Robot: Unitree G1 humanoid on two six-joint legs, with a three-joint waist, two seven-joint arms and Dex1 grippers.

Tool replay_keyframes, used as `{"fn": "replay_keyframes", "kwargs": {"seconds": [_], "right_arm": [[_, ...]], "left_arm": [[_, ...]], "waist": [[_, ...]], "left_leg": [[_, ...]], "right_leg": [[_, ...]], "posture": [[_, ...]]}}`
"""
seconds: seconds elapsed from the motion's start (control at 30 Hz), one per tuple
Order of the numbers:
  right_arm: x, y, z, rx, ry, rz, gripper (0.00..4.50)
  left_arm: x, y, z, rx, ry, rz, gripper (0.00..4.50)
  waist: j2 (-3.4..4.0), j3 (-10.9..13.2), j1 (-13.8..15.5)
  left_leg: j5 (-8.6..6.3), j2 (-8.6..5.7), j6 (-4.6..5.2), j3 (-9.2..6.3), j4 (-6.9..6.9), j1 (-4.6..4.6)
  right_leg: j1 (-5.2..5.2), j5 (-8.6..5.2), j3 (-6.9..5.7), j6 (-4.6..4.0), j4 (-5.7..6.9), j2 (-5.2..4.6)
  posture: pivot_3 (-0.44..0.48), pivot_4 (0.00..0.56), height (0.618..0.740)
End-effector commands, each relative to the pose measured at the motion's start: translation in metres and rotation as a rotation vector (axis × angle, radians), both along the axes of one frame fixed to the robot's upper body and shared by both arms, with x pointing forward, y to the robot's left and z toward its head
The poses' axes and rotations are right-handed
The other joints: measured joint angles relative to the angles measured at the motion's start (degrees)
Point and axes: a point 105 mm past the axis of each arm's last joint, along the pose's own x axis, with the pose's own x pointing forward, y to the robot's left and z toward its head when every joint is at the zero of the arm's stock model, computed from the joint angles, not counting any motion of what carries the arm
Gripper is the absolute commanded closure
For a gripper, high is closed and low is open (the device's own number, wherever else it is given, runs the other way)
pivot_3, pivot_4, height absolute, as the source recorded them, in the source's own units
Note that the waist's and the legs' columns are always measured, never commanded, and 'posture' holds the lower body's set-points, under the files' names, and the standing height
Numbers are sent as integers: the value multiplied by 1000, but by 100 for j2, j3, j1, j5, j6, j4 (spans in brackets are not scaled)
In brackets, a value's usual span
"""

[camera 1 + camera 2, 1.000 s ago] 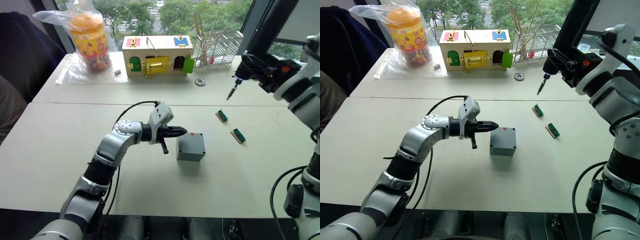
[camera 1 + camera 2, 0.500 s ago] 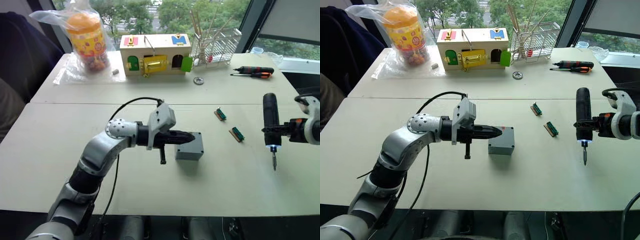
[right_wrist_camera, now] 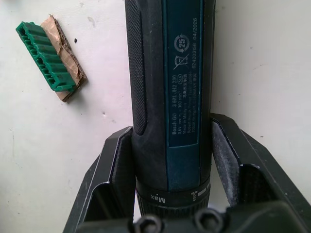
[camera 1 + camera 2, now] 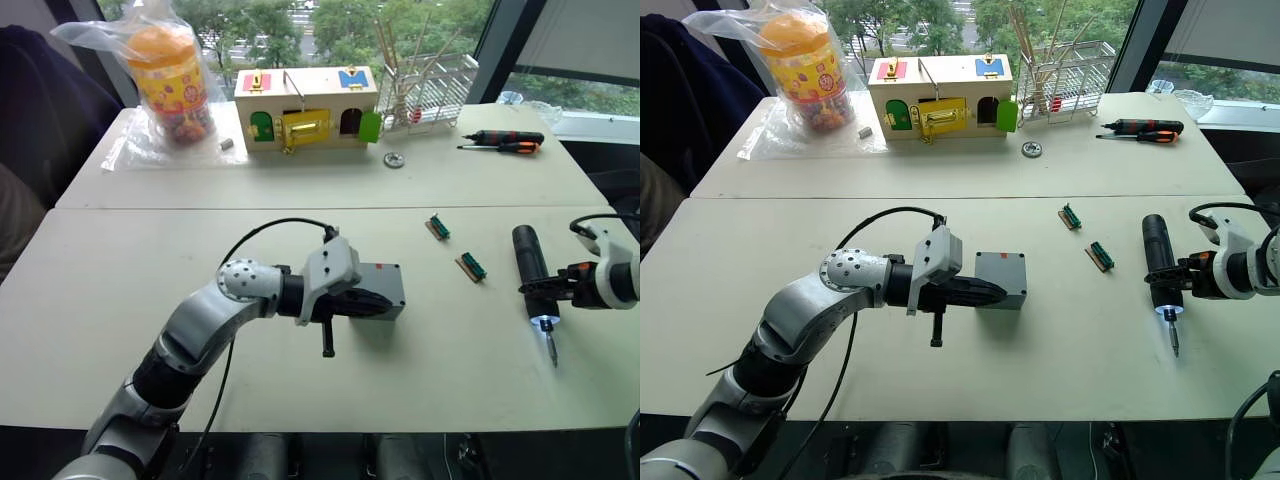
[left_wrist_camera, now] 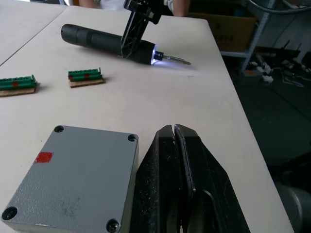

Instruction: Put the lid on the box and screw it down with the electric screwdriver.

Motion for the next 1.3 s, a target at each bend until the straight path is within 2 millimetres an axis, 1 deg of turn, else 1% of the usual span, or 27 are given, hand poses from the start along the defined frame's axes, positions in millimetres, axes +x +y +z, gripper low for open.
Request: {"fn": "replay_keyframes", "kwargs": {"seconds": [0.03, 0.1, 0.13, 0.17, 0.2, 0.23, 0.27, 0.33, 0.4, 0.47, 0.5, 0.57, 0.6, 0.63, 0.67, 0.7, 0.73, 0.8, 0.93, 1.0, 1.03, 1.2, 1.3], "right_arm": [[3, -4, 9, -37, -32, 18, 2648], [3, -5, 9, -47, -33, 23, 1621], [3, -5, 9, -50, -35, 24, 1332], [4, -5, 9, -58, -38, 26, 878], [4, -5, 9, -62, -39, 28, 545], [4, -6, 10, -66, -42, 24, 119], [4, -7, 11, -87, -51, 37, 21], [5, -7, 18, -105, -79, 63, 21], [7, -6, 24, -108, -100, 69, 21], [15, -2, 49, -99, -203, 81, 21], [18, -1, 58, -92, -240, 85, 21], [22, 13, 86, -87, -358, 171, 21], [22, 26, 98, -100, -426, 263, 21], [18, 42, 106, -91, -465, 358, 21], [13, 60, 109, -79, -494, 462, 21], [2, 84, 106, -42, -493, 577, 21], [-8, 103, 100, -22, -482, 674, 21], [-23, 129, 80, -31, -445, 795, 21], [-41, 151, 37, -51, -379, 906, 21], [-46, 158, 20, -50, -359, 933, 21], [-47, 161, 14, -51, -359, 944, 21], [-46, 178, 1, -21, -397, 955, 21], [-42, 185, -7, -47, -412, 965, 21]], "left_arm": [[10, 1, 10, -25, -40, 43, 4500], [18, 4, 16, -43, -46, 73, 4500], [22, 6, 19, -49, -49, 85, 4500], [26, 7, 21, -57, -52, 95, 4500], [27, 8, 22, -61, -54, 100, 4500], [30, 10, 23, -62, -56, 109, 4500], [35, 12, 24, -61, -63, 128, 4500], [47, 19, 25, -63, -73, 179, 4500], [52, 23, 25, -64, -76, 204, 4500], [62, 31, 26, -69, -78, 248, 4500], [65, 35, 27, -71, -78, 263, 4500], [72, 45, 23, -46, -78, 299, 4500], [74, 51, 18, -17, -78, 313, 4500], [75, 55, 12, 13, -77, 319, 4500], [74, 58, 7, 42, -73, 316, 4500], [71, 59, 0, 74, -66, 301, 4500], [69, 60, -6, 98, -58, 287, 4500], [66, 59, -15, 133, -44, 265, 4500], [66, 54, -27, 177, -44, 249, 4500], [64, 49, -32, 192, -41, 229, 4500], [63, 47, -34, 201, -41, 218, 4500], [59, 33, -43, 218, -41, 171, 4500], [57, 26, -47, 229, -54, 144, 4500]], "waist": [[0, 0, 5], [0, 0, 7], [0, 0, 3], [0, 0, 0], [0, 0, -2], [0, 0, -6], [0, 0, -9], [0, 0, -6], [0, 0, -8], [0, 0, -7], [0, 0, -9], [2, 0, -12], [2, 0, -12], [1, 0, -7], [1, 0, -11], [-1, 1, -1], [-5, 1, -1], [-8, 2, 9], [-13, 5, 115], [-13, 5, 148], [-13, 5, 147], [-13, 6, 133], [-13, 5, 139]], "left_leg": [[0, 0, 0, -1, 2, 0], [0, -1, -1, -3, 7, 1], [0, -1, -1, -3, 7, 1], [0, -1, -1, -3, 7, 1], [0, -1, -1, -3, 7, 0], [1, -2, -2, -3, 6, 1], [1, -2, -2, -2, 4, 2], [2, -2, -3, -2, 4, 2], [3, -3, -6, -2, 4, 2], [4, -3, -7, -2, 4, 3], [4, -4, -7, -1, 3, 3], [4, -3, -7, -1, 3, 3], [4, -3, -8, -1, 0, 3], [5, -3, -8, -1, -1, 4], [5, -2, -10, -3, -5, 3], [5, -2, -11, -4, -7, 5], [6, 0, -13, -9, -8, 4], [6, 1, -14, -15, -5, 8], [6, -1, -12, -22, 22, 8], [5, -2, -11, -22, 22, 9], [5, -2, -11, -24, 21, 8], [6, -6, -11, -21, 20, 9], [6, -4, -11, -22, 19, 11]], "right_leg": [[1, 0, -1, 0, 0, 0], [5, 0, -3, 1, 0, 0], [5, 0, -3, 1, 1, 0], [5, 0, -3, 1, 0, 0], [5, 0, -3, 1, 0, 0], [5, 0, -4, 1, 0, 1], [5, 0, -4, 1, 0, 1], [5, 0, -4, 1, 0, 2], [5, 0, -4, 2, 1, 3], [5, 0, -4, 1, 1, 3], [5, 0, -4, 2, 1, 3], [4, 0, -4, 2, 1, 4], [3, 0, -4, 2, 1, 4], [3, 0, -4, 2, 1, 6], [1, 0, -5, 1, 0, 8], [2, 0, -6, 1, 0, 10], [4, 0, -10, 1, -1, 12], [13, 0, -17, 1, -1, 11], [29, 4, -17, 9, 1, -1], [29, 4, -16, 10, 1, -3], [29, 4, -17, 10, 1, -2], [28, 4, -17, 10, 2, 6], [28, 4, -17, 9, 3, 8]], "posture": [[0, 150, 708], [0, 150, 708], [0, 150, 708], [0, 150, 708], [0, 150, 708], [0, 150, 708], [0, 150, 708], [0, 150, 708], [0, 150, 708], [0, 150, 708], [0, 150, 708], [0, 150, 708], [0, 150, 708], [0, 150, 708], [0, 150, 708], [0, 150, 708], [0, 150, 708], [0, 150, 708], [0, 150, 708], [0, 150, 708], [0, 150, 708], [0, 150, 708], [0, 150, 708]]}}
